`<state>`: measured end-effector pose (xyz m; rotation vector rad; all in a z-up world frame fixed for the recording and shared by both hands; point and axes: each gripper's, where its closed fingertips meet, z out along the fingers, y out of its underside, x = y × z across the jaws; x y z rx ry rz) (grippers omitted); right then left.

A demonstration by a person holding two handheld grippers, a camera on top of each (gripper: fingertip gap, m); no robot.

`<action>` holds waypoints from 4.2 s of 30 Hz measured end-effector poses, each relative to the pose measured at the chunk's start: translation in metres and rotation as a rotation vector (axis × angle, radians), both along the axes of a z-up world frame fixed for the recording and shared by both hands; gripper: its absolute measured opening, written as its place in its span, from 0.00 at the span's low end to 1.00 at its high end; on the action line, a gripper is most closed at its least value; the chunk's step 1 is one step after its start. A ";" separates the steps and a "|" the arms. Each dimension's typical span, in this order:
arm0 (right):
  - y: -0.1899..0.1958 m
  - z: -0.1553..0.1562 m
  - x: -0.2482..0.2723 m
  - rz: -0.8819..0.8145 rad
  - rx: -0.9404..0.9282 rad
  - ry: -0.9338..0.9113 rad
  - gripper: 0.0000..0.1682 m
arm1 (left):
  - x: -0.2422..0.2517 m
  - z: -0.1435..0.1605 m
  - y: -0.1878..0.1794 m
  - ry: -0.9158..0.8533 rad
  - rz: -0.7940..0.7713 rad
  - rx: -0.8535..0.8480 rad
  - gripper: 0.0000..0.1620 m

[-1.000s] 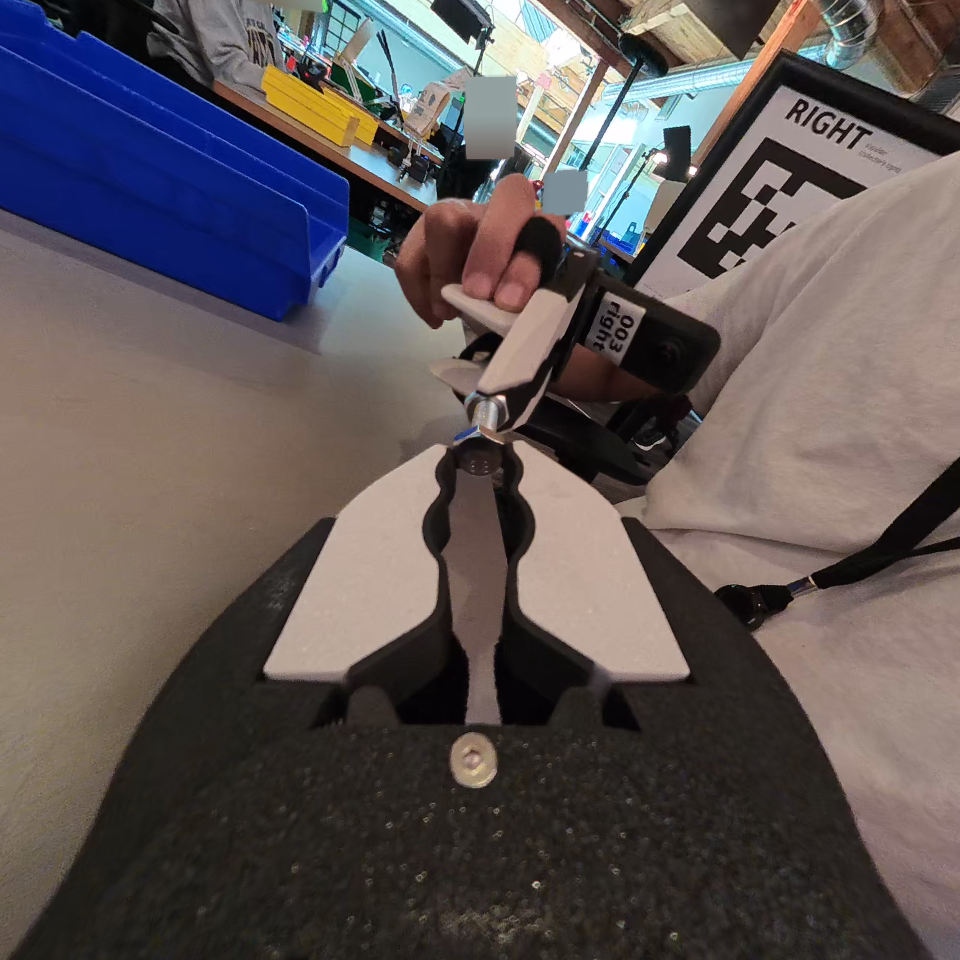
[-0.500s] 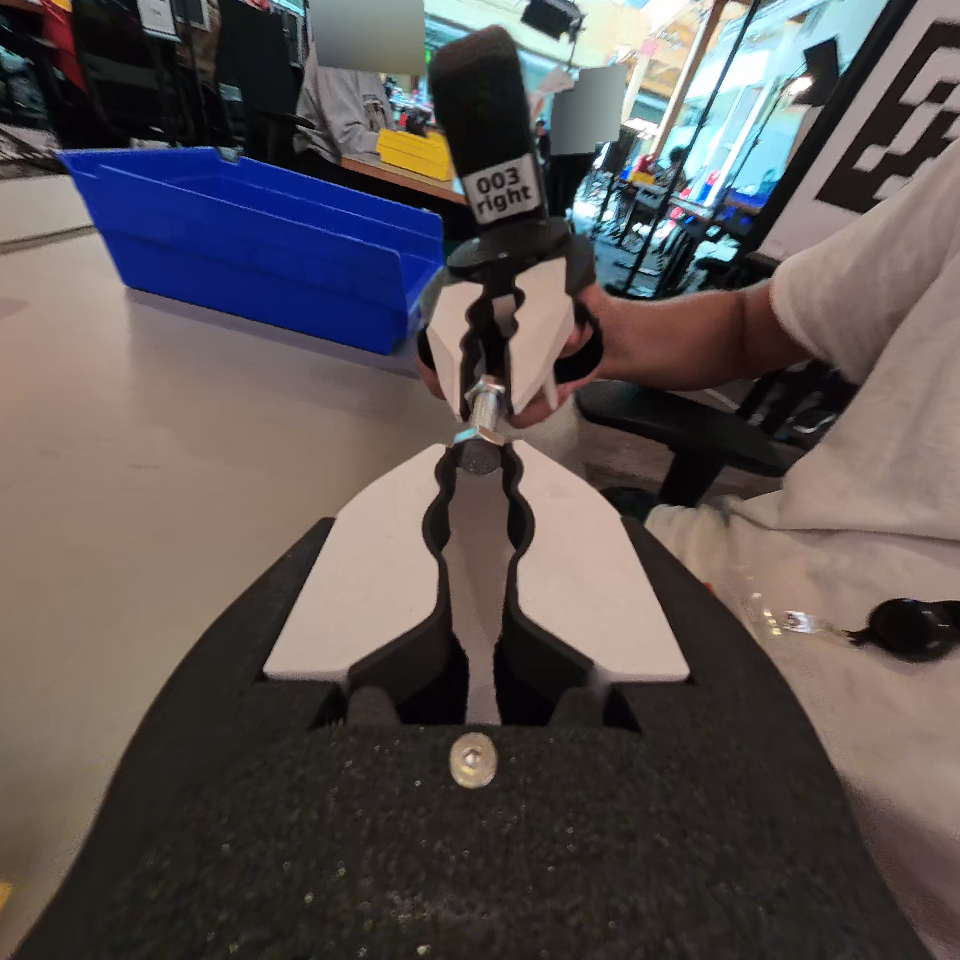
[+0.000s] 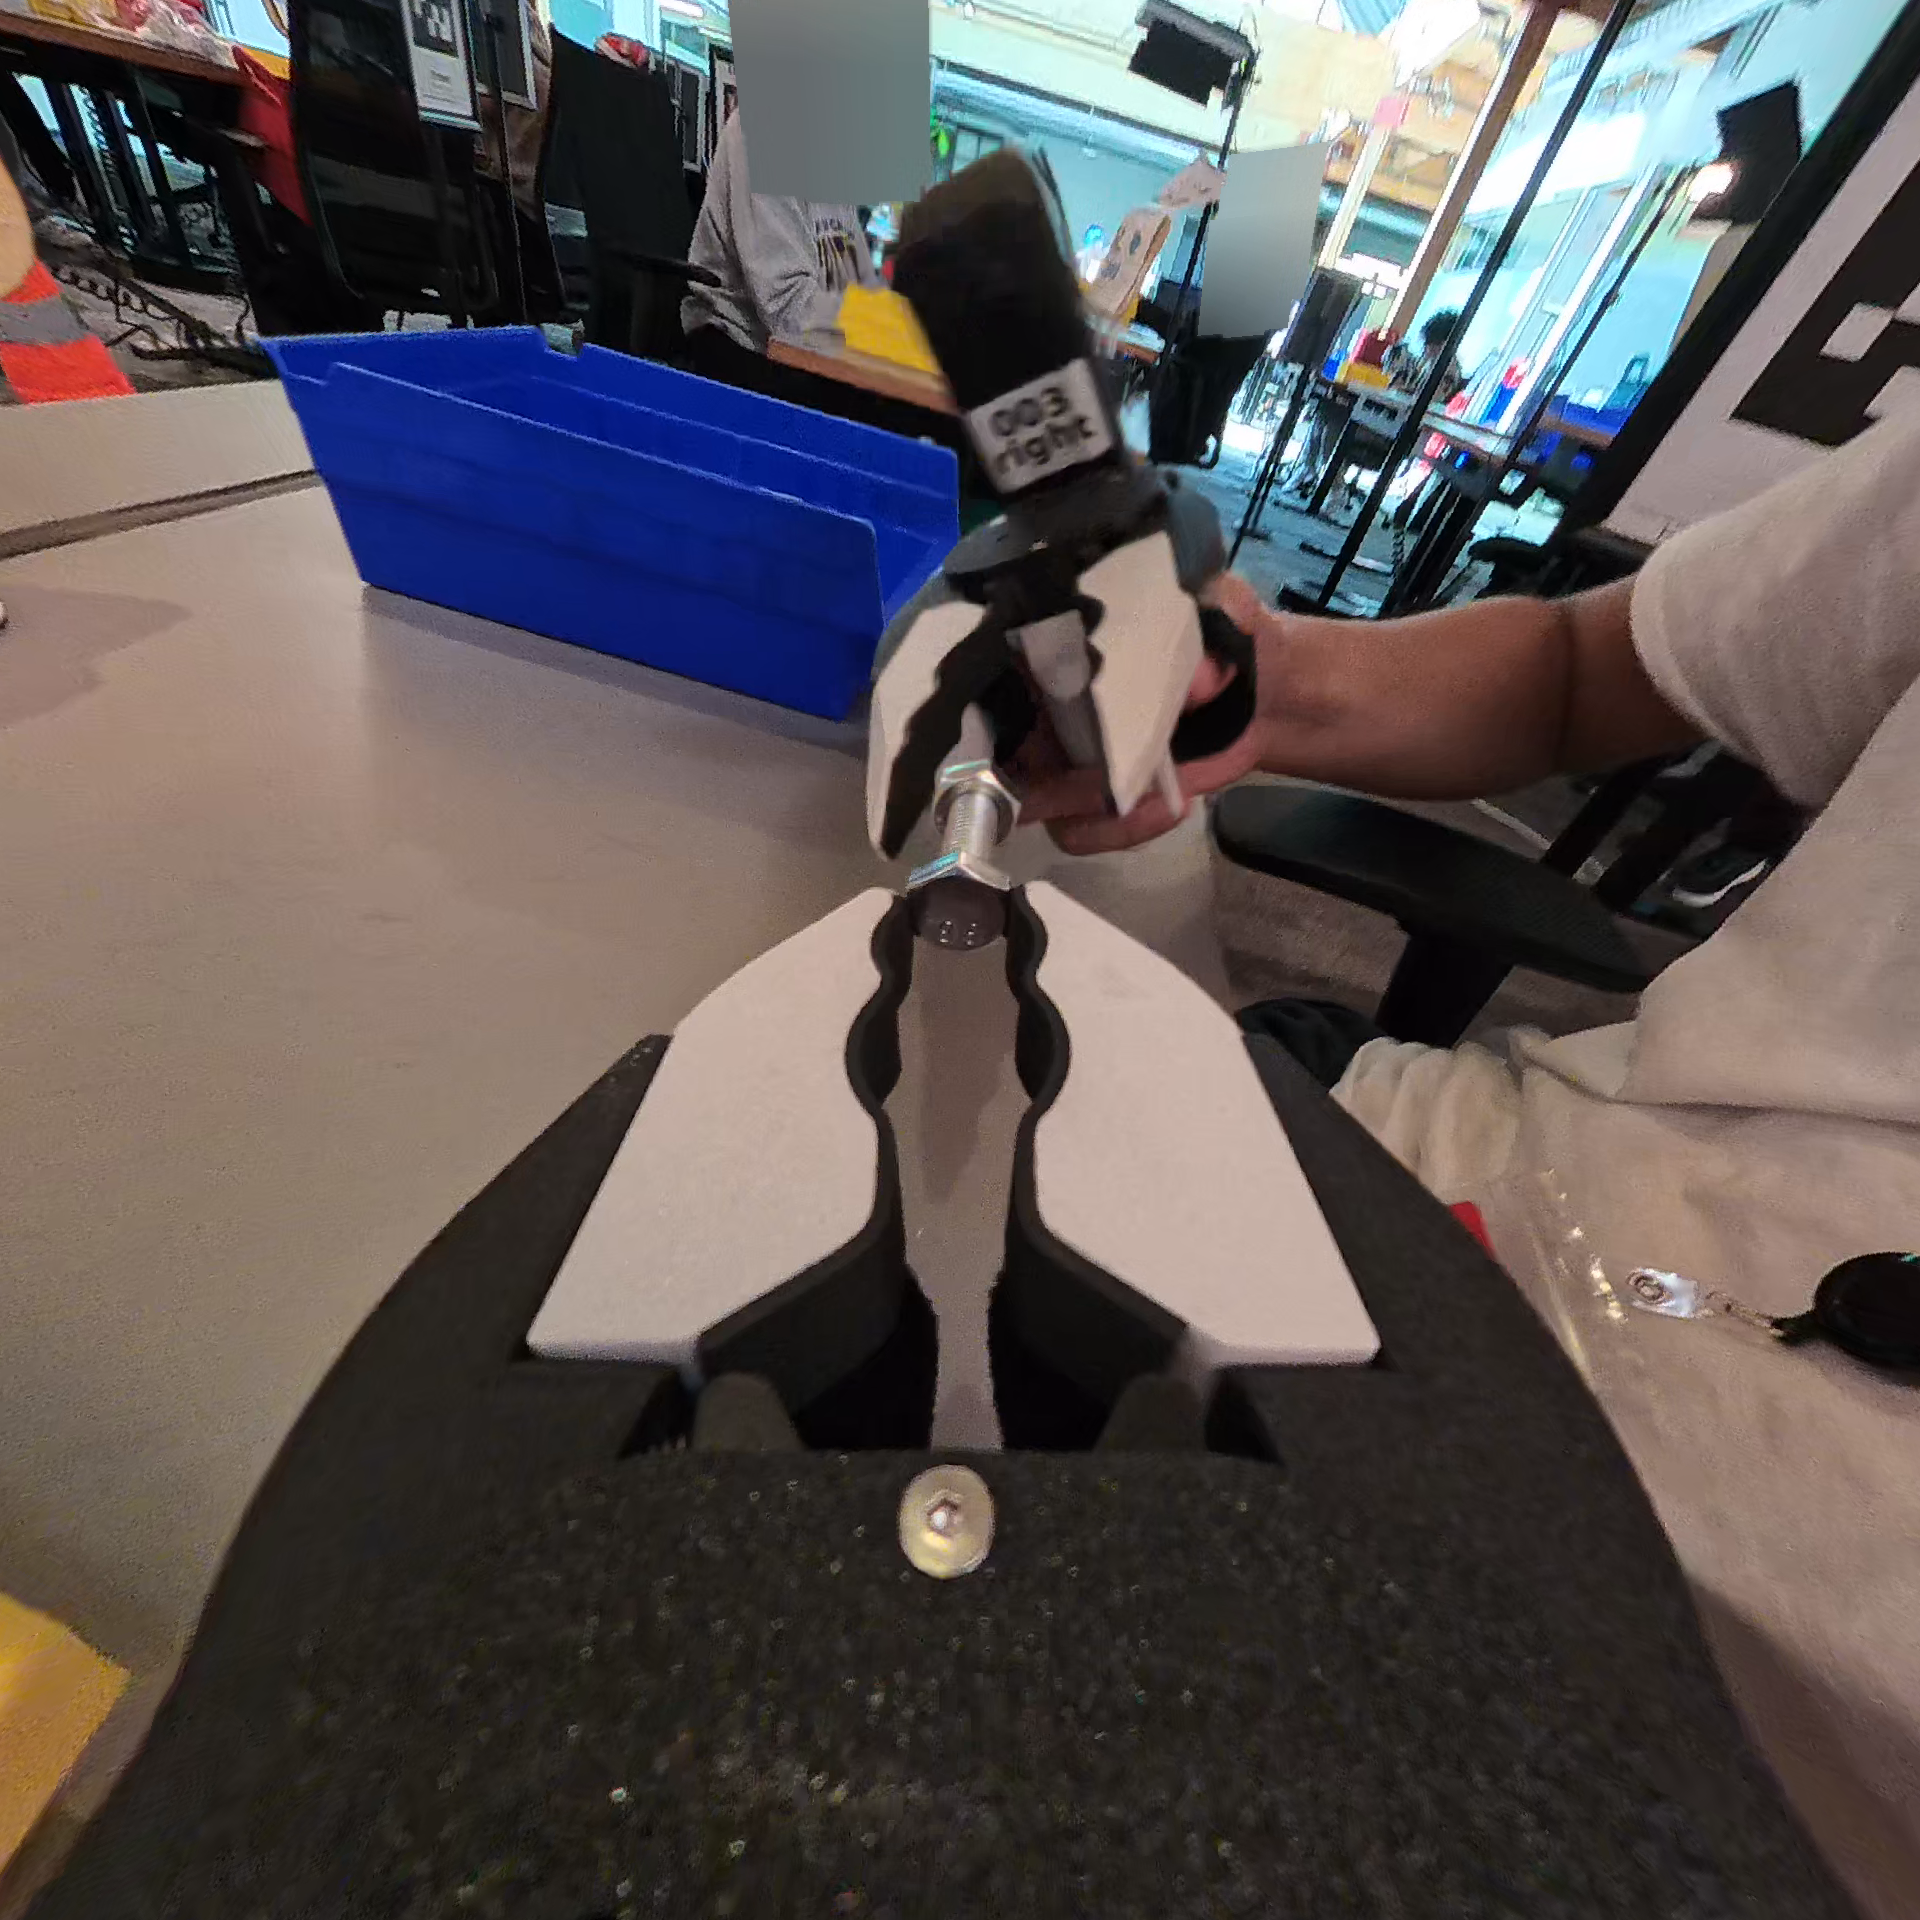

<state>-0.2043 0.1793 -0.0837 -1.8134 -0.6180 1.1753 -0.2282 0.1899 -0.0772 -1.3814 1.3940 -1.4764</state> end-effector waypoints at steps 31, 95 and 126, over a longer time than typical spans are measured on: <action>0.001 0.009 -0.014 0.070 0.897 -0.732 0.10 | -0.004 0.007 -0.009 -0.035 -0.092 -0.130 0.11; -0.005 0.018 -0.024 0.036 -0.159 0.371 0.28 | -0.005 0.021 -0.003 -0.119 -0.039 -0.056 0.11; 0.004 0.006 -0.022 -0.156 0.546 -0.371 0.10 | -0.007 0.004 -0.005 -0.015 -0.063 -0.181 0.11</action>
